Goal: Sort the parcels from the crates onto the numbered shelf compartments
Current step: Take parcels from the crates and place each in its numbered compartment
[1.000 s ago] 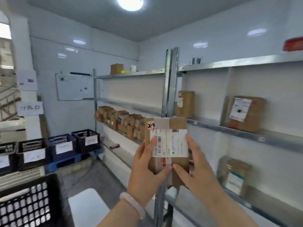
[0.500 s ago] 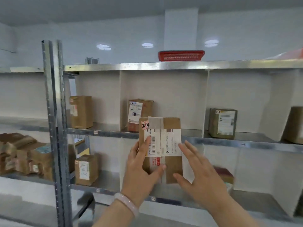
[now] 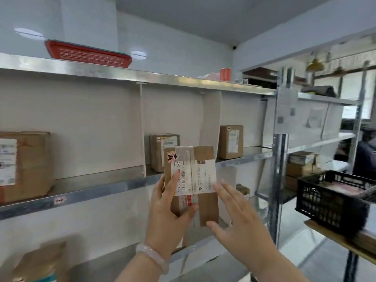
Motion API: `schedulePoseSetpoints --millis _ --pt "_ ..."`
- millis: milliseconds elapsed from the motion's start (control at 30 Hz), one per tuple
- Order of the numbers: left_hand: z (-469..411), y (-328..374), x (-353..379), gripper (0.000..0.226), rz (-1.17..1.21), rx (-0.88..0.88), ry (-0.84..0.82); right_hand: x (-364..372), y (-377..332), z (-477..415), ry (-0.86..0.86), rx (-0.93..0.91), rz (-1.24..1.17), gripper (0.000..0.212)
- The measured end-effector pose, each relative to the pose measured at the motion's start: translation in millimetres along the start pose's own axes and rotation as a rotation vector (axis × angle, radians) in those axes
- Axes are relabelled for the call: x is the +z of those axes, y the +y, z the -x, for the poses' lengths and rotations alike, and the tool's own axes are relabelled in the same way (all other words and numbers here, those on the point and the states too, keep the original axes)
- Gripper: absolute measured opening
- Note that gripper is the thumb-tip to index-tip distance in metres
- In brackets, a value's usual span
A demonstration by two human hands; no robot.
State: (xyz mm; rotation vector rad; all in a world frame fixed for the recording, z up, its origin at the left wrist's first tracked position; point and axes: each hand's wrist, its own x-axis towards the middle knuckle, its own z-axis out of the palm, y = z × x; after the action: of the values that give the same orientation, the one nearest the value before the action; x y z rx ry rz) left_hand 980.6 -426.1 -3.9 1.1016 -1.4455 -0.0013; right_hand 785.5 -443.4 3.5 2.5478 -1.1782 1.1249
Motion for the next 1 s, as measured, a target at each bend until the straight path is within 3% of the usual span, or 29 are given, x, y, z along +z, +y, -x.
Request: schedulePoseSetpoints --millis 333,733,1000 --pt "-39 -1 145 0.098 0.037 0.036 -0.069 -22 129 -3 0.103 0.088 0.074 0.078" --pt "-105 -13 347 0.097 0.039 -0.007 -0.04 -32 342 -55 0.033 0.067 0.094 0.078" --pt "-99 -74 444 0.083 0.017 -0.156 -0.126 24 438 -55 -0.048 0.16 -0.006 0.082"
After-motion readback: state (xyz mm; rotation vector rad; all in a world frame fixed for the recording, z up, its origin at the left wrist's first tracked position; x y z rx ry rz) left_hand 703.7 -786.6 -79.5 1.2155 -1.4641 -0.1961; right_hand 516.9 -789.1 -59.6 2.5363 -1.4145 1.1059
